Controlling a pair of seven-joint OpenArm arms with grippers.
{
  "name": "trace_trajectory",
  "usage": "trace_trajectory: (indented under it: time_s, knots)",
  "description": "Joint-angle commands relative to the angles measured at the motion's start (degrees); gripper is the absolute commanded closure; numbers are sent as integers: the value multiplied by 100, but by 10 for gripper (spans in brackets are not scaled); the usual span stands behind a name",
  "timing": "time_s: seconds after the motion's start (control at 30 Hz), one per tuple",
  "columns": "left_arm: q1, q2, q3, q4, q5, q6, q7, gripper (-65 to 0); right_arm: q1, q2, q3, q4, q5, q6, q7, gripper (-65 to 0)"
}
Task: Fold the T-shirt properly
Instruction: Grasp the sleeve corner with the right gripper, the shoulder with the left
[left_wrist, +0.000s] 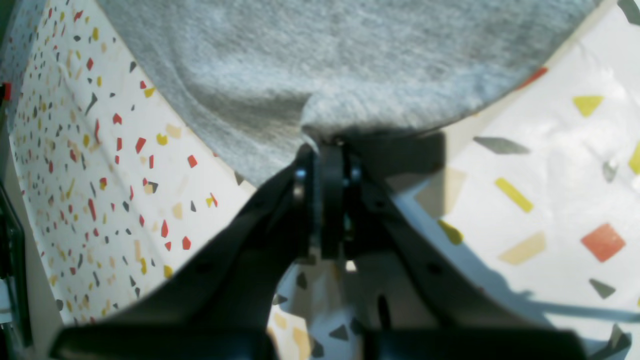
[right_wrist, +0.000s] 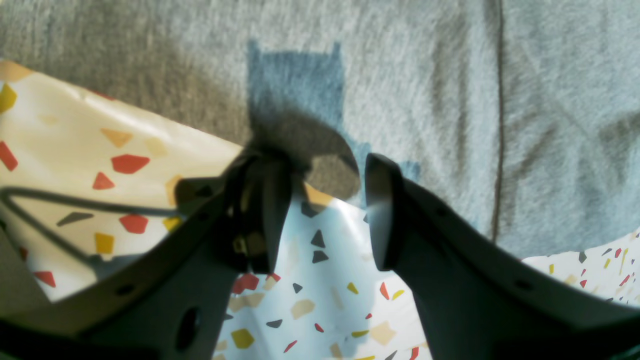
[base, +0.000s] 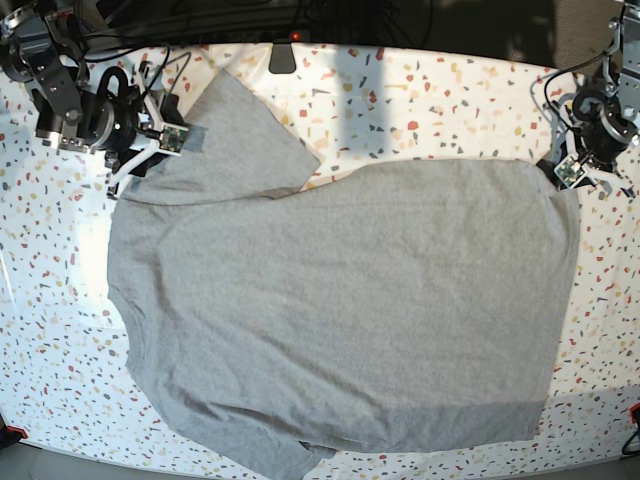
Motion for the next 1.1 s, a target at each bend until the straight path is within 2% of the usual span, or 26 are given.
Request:
trace_trajectory:
  time_s: [0.0,0.07,0.2,0.27,0.6,0.9,1.07]
  knots:
    - [-13,-85,-17,48,-20,-52,-39,0,219,-33,52,7,-555,-1228,-219,-249]
    - [-13,-83,-17,48,-20,-52,-42,0,208,-20,52,188,-544,-1228,-636,-249]
    - [-13,-85,-17,48,-20,-52,-39,0,35,138,55,750,-26,-1202,-1438,-249]
    - [-13,-85,-17,48,-20,-52,-39,0,-125,238,55,1047,0,-1204,-1604,-249]
    - [-11,-83,-17,48,-20,-55,-37,0,-496,334,66,1421,-11,-1222,-1644,-249]
    - [-13,-83,-17,48,-22,-52,-42,0,-866,332,63,1368,-15,-890,-1617,-249]
    - [-13,-83,-17,48,-22,-52,-39,0,-870,330,63,1235,-57,-881,-1178,-249]
